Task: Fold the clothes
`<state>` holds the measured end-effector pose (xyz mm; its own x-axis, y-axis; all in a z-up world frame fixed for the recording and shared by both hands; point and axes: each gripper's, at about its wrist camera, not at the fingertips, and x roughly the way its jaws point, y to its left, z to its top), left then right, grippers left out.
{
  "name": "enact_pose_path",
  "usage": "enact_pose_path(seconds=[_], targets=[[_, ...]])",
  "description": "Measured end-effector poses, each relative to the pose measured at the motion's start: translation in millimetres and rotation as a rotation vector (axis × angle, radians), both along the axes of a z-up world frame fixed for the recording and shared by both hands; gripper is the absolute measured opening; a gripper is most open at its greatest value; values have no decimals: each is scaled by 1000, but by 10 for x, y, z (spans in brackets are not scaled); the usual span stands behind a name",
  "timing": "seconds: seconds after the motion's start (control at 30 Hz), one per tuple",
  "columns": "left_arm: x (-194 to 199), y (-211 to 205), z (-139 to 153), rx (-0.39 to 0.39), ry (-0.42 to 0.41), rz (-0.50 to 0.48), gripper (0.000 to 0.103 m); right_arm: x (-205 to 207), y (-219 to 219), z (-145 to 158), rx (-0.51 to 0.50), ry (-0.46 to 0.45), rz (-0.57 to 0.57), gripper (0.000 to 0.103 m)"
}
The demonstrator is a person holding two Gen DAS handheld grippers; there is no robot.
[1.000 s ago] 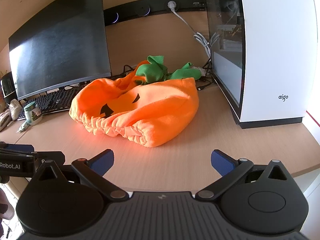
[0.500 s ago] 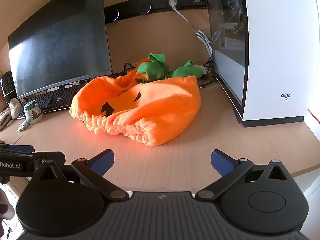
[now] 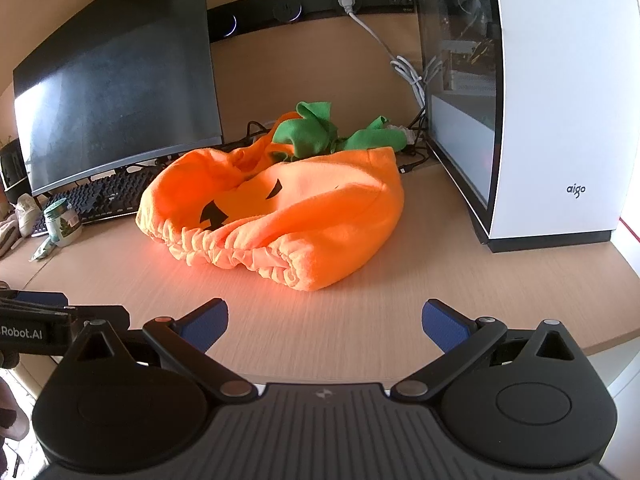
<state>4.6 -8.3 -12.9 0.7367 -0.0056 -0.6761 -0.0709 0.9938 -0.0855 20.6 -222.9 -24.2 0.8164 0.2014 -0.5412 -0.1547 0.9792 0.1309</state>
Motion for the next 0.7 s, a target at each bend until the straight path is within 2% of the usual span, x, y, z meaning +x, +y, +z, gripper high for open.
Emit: enact_pose_path(seconds=[0.37,0.7], targets=[[169,137,-95,-10,43,12,103,148,77,-62,-27,19,-9,103],[341,407,-105,29,94,14,103,604,350,-215,-176,38,-11,103]])
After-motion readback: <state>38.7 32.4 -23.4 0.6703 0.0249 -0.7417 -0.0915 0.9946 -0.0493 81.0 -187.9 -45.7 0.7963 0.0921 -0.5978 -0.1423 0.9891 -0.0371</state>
